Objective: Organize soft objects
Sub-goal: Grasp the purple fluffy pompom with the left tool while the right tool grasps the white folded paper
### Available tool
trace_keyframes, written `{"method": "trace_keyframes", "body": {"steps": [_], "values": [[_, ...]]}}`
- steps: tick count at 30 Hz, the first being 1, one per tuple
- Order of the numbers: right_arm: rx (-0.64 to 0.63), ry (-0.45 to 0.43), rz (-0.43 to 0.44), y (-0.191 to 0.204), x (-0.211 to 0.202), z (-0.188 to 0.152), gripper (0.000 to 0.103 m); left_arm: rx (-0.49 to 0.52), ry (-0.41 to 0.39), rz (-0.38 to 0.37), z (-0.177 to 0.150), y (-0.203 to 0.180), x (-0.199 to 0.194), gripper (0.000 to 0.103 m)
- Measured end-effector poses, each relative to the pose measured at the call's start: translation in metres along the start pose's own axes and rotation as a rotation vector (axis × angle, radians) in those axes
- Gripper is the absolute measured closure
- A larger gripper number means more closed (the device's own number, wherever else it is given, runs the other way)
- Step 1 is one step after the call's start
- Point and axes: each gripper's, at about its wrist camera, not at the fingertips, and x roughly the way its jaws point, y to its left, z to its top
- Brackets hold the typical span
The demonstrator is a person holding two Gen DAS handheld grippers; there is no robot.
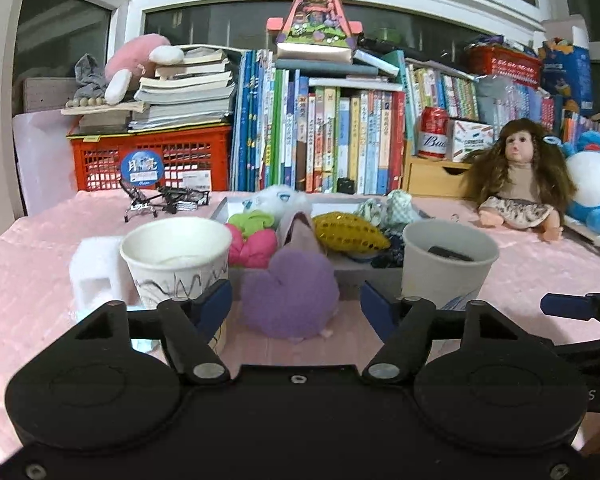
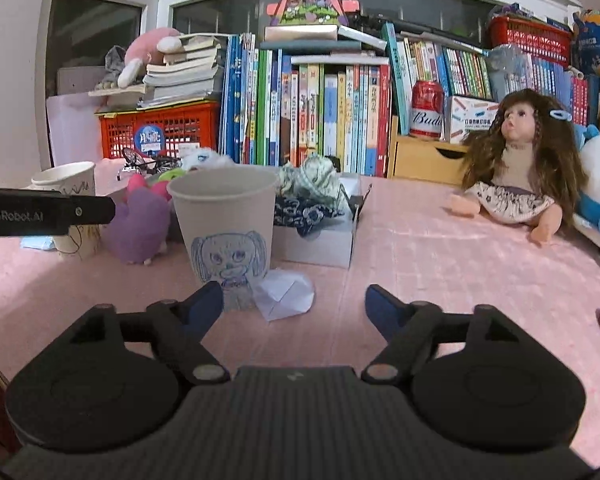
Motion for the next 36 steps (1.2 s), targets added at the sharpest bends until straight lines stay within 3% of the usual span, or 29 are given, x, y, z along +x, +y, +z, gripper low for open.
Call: {"method": "trace_keyframes", "body": {"steps": [8, 10, 19, 28, 36], "values": [[-0.004, 0.036, 0.013, 0.004, 0.012, 0.0, 0.045, -0.132, -0.033, 0.092, -0.016, 0.003, 0.019, 0.056], [-0.016, 0.043, 0.019, 0.006, 0.014, 0.0, 0.046, -0.14, -0.037, 0.098, -0.018, 0.003, 0.024, 0.058], [-0.051, 0.06, 0.018, 0.011, 0.023, 0.003, 0.047, -0.143, -0.018, 0.108, -0.015, -0.005, 0.045, 0.057], [-0.037, 0.083, 0.034, 0.004, 0.029, 0.003, 0.058, -0.268, 0.064, 0.078, -0.012, 0.001, 0.065, 0.043], [-0.01, 0.088, 0.043, -0.001, 0.03, 0.003, 0.06, -0.354, 0.089, 0.083, -0.011, 0.007, 0.073, 0.041]]}}
